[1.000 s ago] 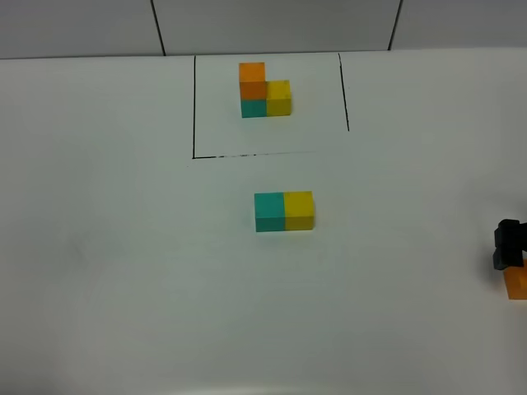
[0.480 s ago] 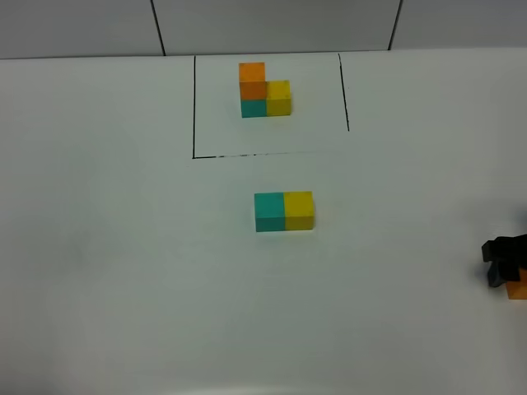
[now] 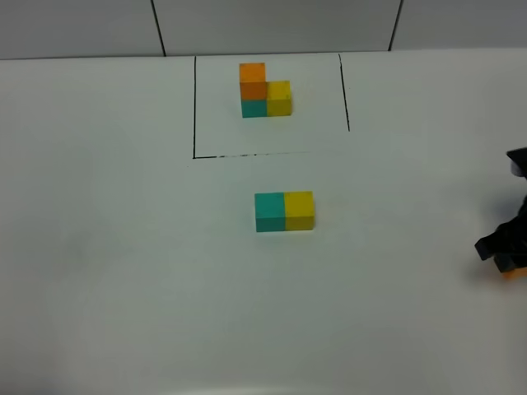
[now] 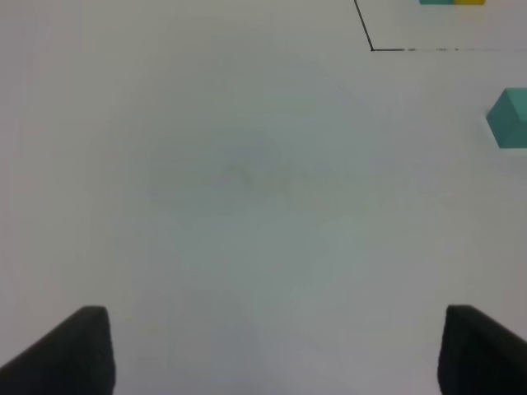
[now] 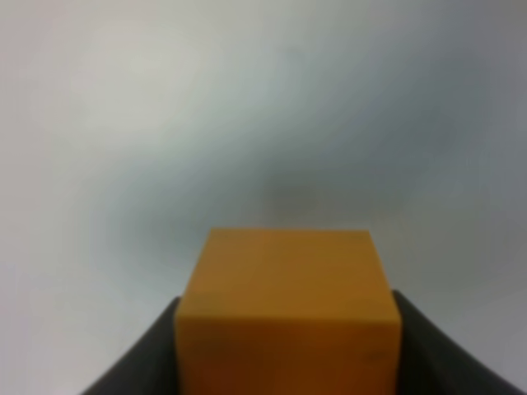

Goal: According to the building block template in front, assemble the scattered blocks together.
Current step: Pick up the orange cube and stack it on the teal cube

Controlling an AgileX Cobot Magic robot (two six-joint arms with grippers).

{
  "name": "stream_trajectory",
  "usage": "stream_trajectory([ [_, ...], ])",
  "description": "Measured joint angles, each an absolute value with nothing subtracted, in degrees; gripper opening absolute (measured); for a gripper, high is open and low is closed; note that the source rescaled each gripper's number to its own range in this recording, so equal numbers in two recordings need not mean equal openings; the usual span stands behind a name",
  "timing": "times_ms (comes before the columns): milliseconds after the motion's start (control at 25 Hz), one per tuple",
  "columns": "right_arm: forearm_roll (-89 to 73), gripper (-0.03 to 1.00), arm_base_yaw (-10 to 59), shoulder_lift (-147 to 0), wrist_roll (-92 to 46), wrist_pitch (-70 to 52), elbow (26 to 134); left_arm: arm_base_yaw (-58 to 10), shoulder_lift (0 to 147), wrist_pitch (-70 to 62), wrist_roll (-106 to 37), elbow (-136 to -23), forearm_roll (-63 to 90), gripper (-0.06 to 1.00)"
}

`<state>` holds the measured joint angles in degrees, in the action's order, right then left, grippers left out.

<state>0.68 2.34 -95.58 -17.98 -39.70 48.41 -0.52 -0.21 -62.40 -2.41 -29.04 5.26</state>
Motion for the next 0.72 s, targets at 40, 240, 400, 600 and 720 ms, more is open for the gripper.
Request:
stream_trajectory([
  [40,2.1,0.01,5.0,-95.2,-21.1,-41.2,49.8,-0.5,-0.2,-62.4,-2.4,-29.0,5.3,0.82],
  [240,3.9,0.00,18.7,-96.2,-37.3,-48.2,60.2,-0.5,-0.2,-62.4,-2.4,-29.0,5.3,0.82],
  [400,4.3,0.00,28.3,-101.2,-44.6,-56.0,71.1,-0.5,-0.2,-62.4,-2.4,-29.0,5.3,0.82],
  [600,5.3,0.00,35.8,-110.7,-47.2,-64.1,86.7,-0.5,-0.2,-62.4,-2.4,-29.0,5.3,0.82],
  [720,5.3,0.00,37.9,-115.5,-48.7,-67.9,94.1,-0.5,-0.2,-62.4,-2.4,-29.0,5.3,0.82],
])
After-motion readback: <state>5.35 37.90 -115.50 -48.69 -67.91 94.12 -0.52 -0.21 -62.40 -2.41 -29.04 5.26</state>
